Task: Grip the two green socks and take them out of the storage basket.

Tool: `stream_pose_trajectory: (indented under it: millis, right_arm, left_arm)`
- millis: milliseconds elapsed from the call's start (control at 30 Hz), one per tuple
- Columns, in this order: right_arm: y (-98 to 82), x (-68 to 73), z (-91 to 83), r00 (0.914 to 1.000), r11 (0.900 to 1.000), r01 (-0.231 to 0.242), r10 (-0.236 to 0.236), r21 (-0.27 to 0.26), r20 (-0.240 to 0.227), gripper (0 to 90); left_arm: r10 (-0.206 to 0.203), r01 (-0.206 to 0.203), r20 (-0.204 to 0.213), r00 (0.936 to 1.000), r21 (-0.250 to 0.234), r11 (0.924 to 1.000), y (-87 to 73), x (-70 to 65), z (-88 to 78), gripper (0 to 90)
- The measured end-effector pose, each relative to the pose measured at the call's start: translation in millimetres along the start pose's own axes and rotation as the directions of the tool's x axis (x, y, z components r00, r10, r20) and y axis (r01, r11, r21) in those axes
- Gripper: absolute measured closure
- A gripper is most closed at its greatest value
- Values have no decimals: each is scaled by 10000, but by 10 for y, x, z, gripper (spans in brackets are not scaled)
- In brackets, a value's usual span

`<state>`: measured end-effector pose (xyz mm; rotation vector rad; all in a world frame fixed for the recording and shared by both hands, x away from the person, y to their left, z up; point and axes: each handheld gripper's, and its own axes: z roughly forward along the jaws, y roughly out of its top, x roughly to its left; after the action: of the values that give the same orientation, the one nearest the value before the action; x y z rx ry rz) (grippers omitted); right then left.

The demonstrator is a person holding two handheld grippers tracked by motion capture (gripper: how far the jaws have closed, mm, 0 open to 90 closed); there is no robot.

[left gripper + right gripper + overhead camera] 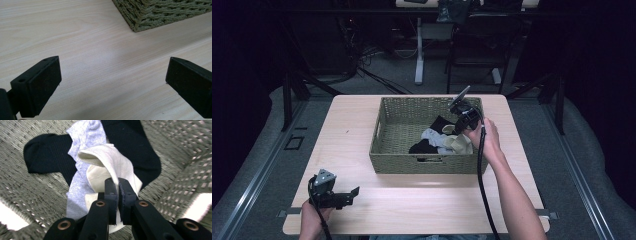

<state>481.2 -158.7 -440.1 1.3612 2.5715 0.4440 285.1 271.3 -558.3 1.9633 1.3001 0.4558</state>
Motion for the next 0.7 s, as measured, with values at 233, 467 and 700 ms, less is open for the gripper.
stream_pose_trajectory:
  millis: [233, 467, 700]
  right_arm:
    - [19, -52, -190, 9999, 9996, 33, -30, -280, 97, 867]
    - [50, -67, -338, 9999, 9988, -50, 57, -496, 132, 867]
    - [103, -54, -494, 9999, 9979, -36, 43, -639, 111, 867]
  left_arm:
    - [5, -5, -5, 10000, -11, 10000, 0, 0, -1, 2]
    - [-4, 4, 10, 10000, -1, 10000, 0, 0, 0, 2]
    - [3, -3, 24, 10000, 9, 10000, 1, 0, 0, 2]
